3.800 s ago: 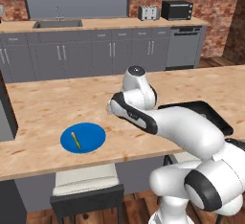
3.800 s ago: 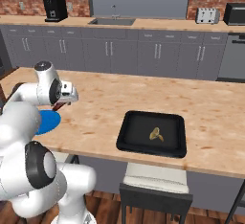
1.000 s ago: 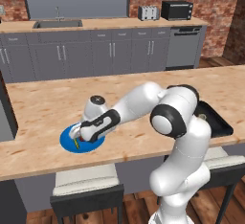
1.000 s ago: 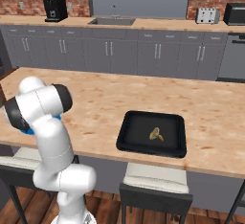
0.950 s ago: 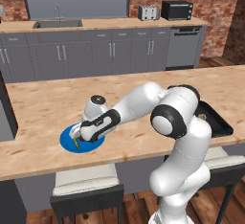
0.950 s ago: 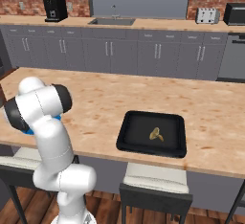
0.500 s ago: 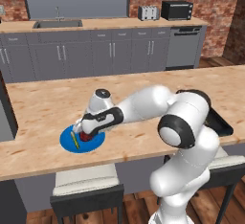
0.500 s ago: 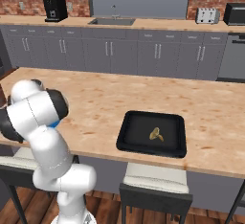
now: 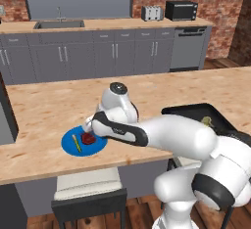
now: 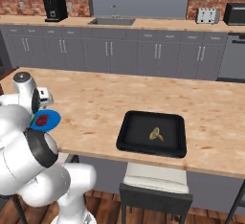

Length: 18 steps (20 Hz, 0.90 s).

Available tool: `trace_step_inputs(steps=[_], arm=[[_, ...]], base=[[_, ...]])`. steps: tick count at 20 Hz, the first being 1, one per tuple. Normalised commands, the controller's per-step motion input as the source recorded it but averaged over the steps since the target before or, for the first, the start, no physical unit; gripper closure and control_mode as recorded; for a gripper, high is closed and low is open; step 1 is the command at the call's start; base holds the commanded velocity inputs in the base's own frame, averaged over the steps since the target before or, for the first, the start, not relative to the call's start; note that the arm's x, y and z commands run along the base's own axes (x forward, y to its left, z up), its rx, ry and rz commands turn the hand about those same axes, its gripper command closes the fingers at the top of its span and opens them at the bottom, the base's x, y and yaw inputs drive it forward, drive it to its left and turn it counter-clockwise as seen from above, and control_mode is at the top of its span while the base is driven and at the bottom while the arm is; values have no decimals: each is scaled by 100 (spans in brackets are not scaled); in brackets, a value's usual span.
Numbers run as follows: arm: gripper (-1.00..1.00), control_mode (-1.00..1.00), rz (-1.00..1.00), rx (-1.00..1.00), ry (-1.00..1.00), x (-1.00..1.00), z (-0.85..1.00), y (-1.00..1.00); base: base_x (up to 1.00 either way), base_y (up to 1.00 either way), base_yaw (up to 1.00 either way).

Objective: Create a steak meal by picking up the steak and asparagus from the tray and placing them on the plate. Leave the mushroom on the tray.

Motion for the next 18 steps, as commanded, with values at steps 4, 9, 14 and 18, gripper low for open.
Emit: trace_step_inputs(steps=[4, 9, 14, 18], arm=[[-100, -100, -6, 4, -9, -69, 56, -98], [-100, -100, -1, 4, -8, -40, 63, -93], [-100, -100, 3, 0, -9, -29, 63, -54], [-100, -100, 7, -1, -3, -27, 27, -51]], base=[[0, 0, 0], [0, 0, 0], [0, 0, 0], [0, 0, 0]])
